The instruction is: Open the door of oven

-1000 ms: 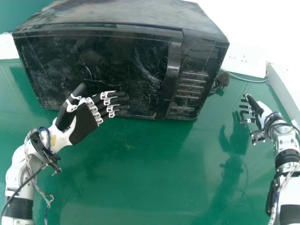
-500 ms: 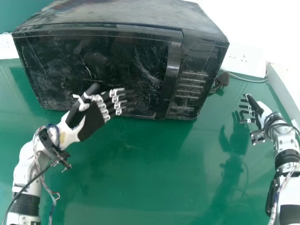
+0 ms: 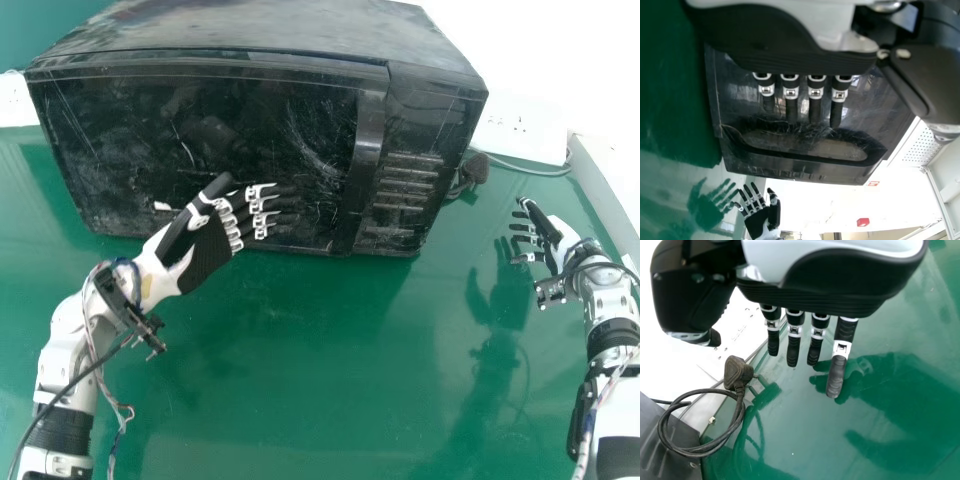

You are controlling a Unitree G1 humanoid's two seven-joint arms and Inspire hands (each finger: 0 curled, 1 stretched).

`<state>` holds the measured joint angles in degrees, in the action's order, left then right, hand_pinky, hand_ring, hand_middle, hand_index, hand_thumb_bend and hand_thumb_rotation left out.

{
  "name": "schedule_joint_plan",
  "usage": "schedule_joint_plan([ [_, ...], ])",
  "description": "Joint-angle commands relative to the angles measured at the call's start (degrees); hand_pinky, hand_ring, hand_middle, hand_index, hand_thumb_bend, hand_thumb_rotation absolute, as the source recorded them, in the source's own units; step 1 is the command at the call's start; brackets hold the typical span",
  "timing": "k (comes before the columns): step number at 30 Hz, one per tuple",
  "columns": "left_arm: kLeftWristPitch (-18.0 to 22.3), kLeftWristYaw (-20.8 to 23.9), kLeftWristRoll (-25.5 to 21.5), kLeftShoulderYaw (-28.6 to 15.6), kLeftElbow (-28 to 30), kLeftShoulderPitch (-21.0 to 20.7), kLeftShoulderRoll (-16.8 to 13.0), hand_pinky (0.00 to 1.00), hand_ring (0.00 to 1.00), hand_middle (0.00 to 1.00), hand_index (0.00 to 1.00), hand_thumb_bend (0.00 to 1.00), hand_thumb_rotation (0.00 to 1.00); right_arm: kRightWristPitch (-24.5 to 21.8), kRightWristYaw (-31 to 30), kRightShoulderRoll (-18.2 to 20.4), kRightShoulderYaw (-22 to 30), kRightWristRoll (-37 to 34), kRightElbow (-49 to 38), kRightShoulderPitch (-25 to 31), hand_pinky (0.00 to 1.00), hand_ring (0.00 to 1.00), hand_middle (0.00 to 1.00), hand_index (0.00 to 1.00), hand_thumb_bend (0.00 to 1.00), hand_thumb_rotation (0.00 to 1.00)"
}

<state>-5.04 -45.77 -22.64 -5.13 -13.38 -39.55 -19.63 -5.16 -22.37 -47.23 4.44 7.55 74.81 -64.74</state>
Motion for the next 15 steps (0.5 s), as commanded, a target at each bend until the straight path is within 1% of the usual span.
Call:
schedule_joint_plan([
  [1,-0.76,0.25,0.4,0.92,1.68,-0.08,0.17,0.72,0.94,0.96,0.91,1.0,0.72,-2.95,-2.08,2.16,-1.39,1.85,2.78,4.64,0.76,0.83,0.88,0.93,0.58,0.63],
  [2,-0.92,0.32,0.48,1.04,1.84,-0.15,0.14,0.73,0.95,0.97,0.91,1.0,0.72,-3.55,-2.17,2.15,-1.75,2.14,2.85,4.47,0.77,0.83,0.89,0.93,0.58,0.64],
  [3,-1.17,0.34,0.48,1.16,2.05,-0.22,0.13,0.74,0.95,0.97,0.91,1.0,0.73,-3.65,-2.39,2.1,-1.89,2.21,2.87,4.46,0.77,0.83,0.88,0.92,0.59,0.69],
  [5,-2.36,0.39,0.13,1.34,2.78,-0.27,0.17,0.77,0.97,0.98,0.91,1.0,0.73,-3.08,-2.39,2.11,-2.05,2.22,2.82,4.61,0.79,0.84,0.89,0.92,0.61,0.69],
  [6,-3.02,0.23,-0.16,1.42,3.02,-0.36,0.18,0.79,0.98,0.99,0.91,1.0,0.73,-2.85,-2.58,2.1,-2.12,2.22,2.81,4.66,0.79,0.83,0.88,0.93,0.6,0.69],
  [7,-3.49,0.1,-0.35,1.44,3.18,-0.42,0.19,0.82,0.99,1.0,0.92,1.0,0.72,-2.77,-2.7,2.11,-2.21,2.26,2.81,4.65,0.8,0.84,0.89,0.94,0.59,0.72],
  [8,-4.24,0.02,-0.59,1.46,3.4,-0.52,0.16,0.83,1.0,1.0,0.93,1.0,0.72,-2.96,-2.56,2.16,-2.18,2.19,2.81,4.58,0.8,0.84,0.89,0.95,0.59,0.72],
  [9,-4.6,0.02,-0.55,1.56,3.61,-0.6,0.11,0.85,1.0,1.0,0.93,1.0,0.71,-3.32,-2.84,2.15,-1.83,1.79,2.84,4.51,0.81,0.84,0.89,0.94,0.58,0.71],
  [10,-4.91,0.23,-0.41,1.71,3.91,-0.68,0.14,0.86,1.0,1.0,0.93,1.0,0.72,-3.33,-2.74,2.17,-1.74,1.68,2.83,4.48,0.84,0.86,0.9,0.95,0.58,0.7],
  [11,-5.11,0.4,-0.31,1.82,4.12,-0.72,0.15,0.88,1.0,1.0,0.94,1.0,0.72,-3.3,-2.68,2.2,-1.7,1.64,2.82,4.48,0.81,0.85,0.89,0.94,0.57,0.69],
  [13,-5.28,0.97,0.08,2.05,4.57,-0.8,0.24,0.89,1.0,1.0,0.95,1.0,0.72,-3.12,-2.48,2.25,-1.5,1.48,2.81,4.57,0.78,0.84,0.88,0.95,0.57,0.67],
  [15,-5.45,1.62,0.5,2.23,5.0,-0.83,0.3,0.87,1.0,1.0,0.95,1.0,0.73,-3.05,-2.46,2.24,-1.39,1.44,2.84,4.64,0.79,0.83,0.86,0.94,0.59,0.66],
])
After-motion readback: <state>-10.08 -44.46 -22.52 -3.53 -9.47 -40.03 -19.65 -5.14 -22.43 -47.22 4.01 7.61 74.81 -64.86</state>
